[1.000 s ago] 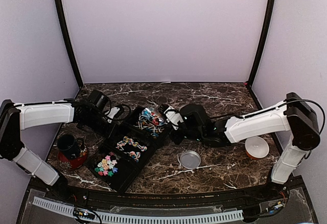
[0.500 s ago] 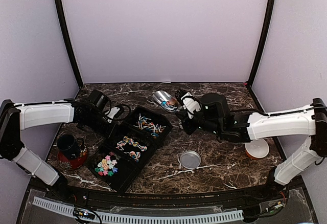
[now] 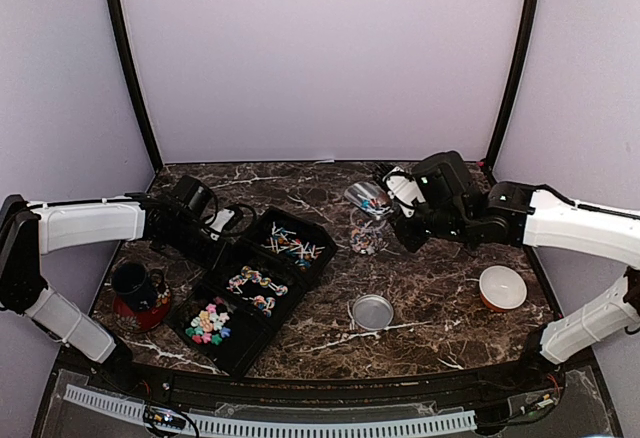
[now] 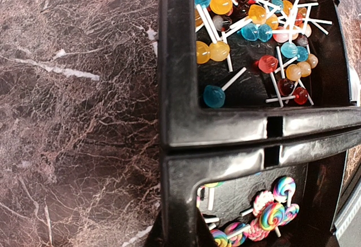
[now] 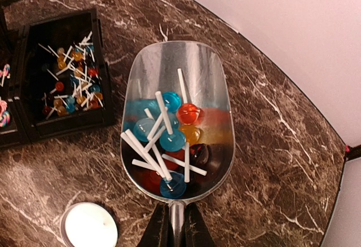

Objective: Pack the candies
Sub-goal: Place the fake candies in the packing box.

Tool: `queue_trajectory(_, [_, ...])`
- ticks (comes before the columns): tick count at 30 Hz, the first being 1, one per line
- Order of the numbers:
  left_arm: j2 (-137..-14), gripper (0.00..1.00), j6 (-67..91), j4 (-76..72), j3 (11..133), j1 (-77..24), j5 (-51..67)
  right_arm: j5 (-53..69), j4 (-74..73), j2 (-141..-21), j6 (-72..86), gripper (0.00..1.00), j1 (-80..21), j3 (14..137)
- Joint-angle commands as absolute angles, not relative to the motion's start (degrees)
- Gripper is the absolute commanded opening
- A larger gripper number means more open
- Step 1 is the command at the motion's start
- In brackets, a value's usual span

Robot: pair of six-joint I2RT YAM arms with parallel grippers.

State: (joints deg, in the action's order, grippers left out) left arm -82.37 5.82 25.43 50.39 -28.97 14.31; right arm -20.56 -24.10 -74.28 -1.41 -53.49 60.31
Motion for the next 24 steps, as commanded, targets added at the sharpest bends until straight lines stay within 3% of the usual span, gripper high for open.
queue_trajectory(1, [-78.4, 0.0, 7.2, 22.68, 51.56, -28.61, 17.75, -20.86, -34.17, -74.19, -0.04, 0.0, -51.52, 63.39])
queue_trajectory(24, [-78.23, 0.0, 7.12, 22.85, 51.68, -28.5, 17.66, -17.26, -50.6, -86.76, -1.98, 0.0, -44.59, 77.65])
